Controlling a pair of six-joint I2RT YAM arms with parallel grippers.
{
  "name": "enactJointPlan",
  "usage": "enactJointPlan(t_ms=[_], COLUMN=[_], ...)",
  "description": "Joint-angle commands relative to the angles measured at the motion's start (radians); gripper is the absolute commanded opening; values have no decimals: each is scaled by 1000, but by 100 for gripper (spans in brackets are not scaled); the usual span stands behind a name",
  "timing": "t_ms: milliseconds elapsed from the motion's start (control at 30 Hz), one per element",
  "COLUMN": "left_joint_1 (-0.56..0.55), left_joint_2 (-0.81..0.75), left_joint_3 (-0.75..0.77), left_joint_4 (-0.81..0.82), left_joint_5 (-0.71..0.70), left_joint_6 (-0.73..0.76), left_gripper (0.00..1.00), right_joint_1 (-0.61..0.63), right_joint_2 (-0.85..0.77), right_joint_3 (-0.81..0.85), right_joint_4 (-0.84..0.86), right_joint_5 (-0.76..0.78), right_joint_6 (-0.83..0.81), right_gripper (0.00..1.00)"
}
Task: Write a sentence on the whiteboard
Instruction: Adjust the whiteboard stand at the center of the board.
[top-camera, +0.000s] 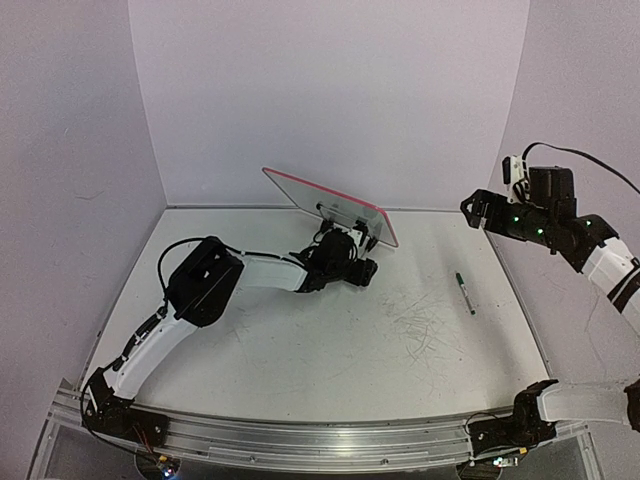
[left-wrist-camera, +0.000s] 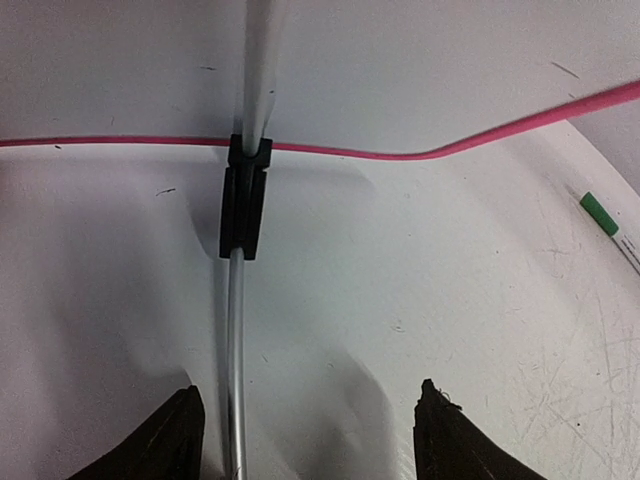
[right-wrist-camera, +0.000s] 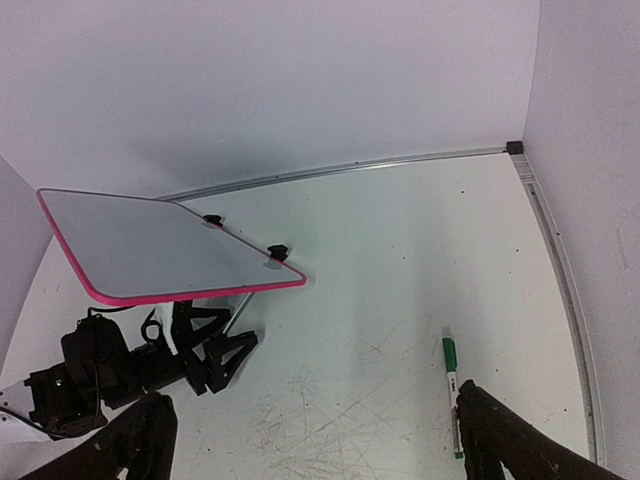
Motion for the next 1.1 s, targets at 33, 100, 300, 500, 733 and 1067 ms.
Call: enactJointPlan(t_ms=[33,100,300,500,733,1067], left_joint_1=[13,17,22,37,48,137], left_joint_2=[-15,-61,-194,-292,-505,-752], left_joint_3=[-5,-94,-333,-477,-610,-774], left_joint_4=[-288,-302,-303,-309,-293,-210], left_joint_5=[43,77,78,-11,-7,99], left_joint_6=[-48,-44,-13,20,24,-85], left_gripper=[68,66,62,60,68,84], right_joint_1=[-1,-1,-1,0,33,279], right_joint_2=[-8,-12,-9,38,158,514], right_joint_3=[-10,-16,-42,-45,-101,-262], right_joint_4=[16,19,48,82,234,893], right_joint_5=[-5,-8,-22,-75,-216,-72], right_joint_6=[18,23,36,51,137,583], right_gripper=[98,98,98,98,98,90])
